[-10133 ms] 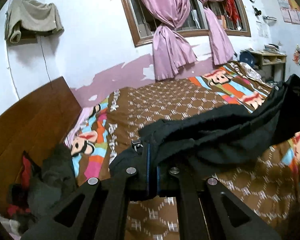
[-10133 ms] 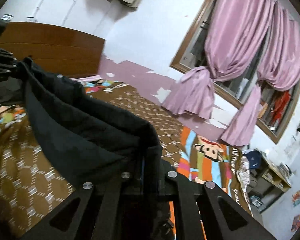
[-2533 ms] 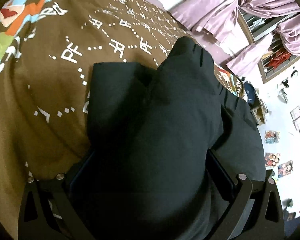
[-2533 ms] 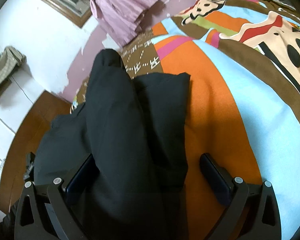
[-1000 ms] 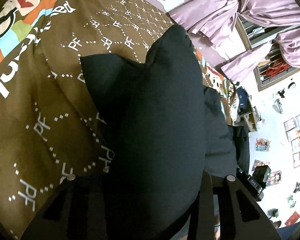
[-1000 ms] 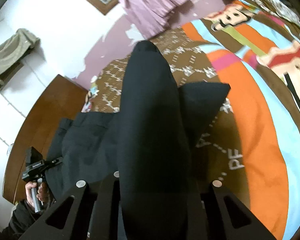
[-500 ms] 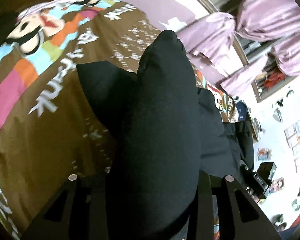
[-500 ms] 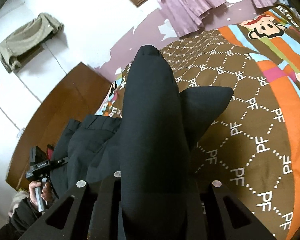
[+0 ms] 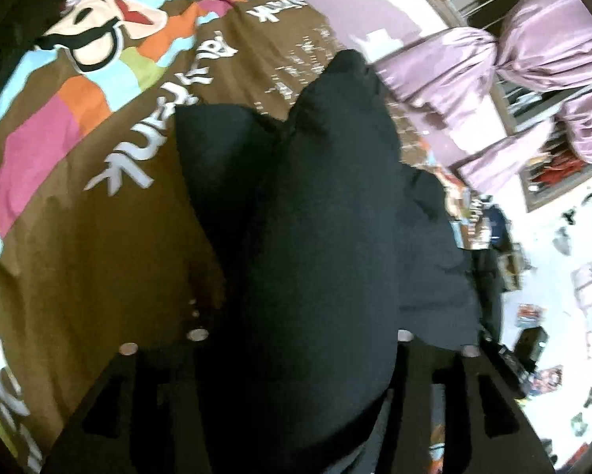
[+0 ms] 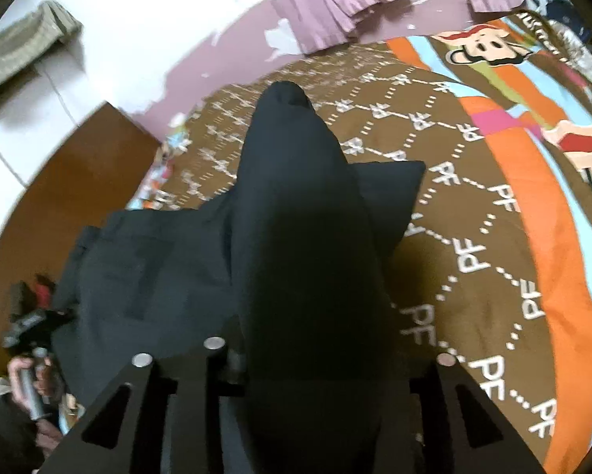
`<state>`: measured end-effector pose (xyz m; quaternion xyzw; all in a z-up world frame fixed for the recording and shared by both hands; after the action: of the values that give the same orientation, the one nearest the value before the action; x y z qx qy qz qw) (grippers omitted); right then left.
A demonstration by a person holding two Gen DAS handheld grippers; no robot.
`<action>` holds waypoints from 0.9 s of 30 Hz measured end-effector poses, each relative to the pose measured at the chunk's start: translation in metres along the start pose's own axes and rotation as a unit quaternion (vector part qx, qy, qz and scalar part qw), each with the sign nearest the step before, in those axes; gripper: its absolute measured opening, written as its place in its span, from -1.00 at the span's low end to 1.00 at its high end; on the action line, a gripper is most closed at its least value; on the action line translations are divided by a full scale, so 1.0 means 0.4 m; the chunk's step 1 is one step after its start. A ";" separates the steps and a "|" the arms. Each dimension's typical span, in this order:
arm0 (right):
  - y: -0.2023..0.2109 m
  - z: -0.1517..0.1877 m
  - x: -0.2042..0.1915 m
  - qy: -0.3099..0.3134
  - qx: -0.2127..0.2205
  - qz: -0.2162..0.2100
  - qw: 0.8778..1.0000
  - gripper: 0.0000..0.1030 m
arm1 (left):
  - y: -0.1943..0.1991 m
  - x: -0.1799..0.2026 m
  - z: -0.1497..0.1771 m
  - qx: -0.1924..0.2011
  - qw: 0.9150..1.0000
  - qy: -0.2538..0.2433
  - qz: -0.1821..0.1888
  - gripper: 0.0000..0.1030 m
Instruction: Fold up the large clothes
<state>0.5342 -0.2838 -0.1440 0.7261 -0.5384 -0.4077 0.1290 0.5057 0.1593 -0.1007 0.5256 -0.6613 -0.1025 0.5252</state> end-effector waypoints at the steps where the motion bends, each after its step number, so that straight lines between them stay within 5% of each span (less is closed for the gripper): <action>1: -0.002 0.008 0.004 0.001 -0.006 0.010 1.000 -0.22 | -0.002 -0.003 0.001 -0.001 1.000 -0.002 -0.014 0.14; 4: 0.003 0.023 0.009 0.013 -0.010 0.043 0.999 0.17 | -0.001 -0.010 0.008 -0.002 0.999 -0.011 -0.052 0.38; 8: 0.020 0.030 0.011 0.026 -0.005 0.081 0.996 0.43 | 0.034 -0.024 0.007 0.030 0.992 -0.024 -0.118 0.77; 11: 0.053 0.015 0.011 0.042 0.025 0.122 0.991 0.89 | 0.077 -0.015 0.004 0.069 0.986 -0.049 -0.144 0.83; 22: 0.201 -0.008 -0.118 0.073 0.112 0.077 0.988 0.90 | 0.180 0.088 0.045 0.145 0.965 -0.120 -0.182 0.94; 27: 0.246 -0.011 -0.184 0.085 0.134 0.059 0.986 0.92 | 0.206 0.142 0.070 0.157 0.964 -0.130 -0.169 0.94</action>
<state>0.4643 -0.2578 -0.0464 0.7360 -0.6171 -0.2600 0.0995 0.4406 0.1371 -0.0226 0.6879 -0.6331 -0.1526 0.3206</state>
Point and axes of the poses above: each gripper's, at about its wrist camera, not at the fingertips, and y roughly against the way its jaws point, x to its right, z to its underside, the point moved 8 cm from there along -y, roughly the way its jaws point, and after that the axes turned 7 degrees about x, right-handed, at the moved point
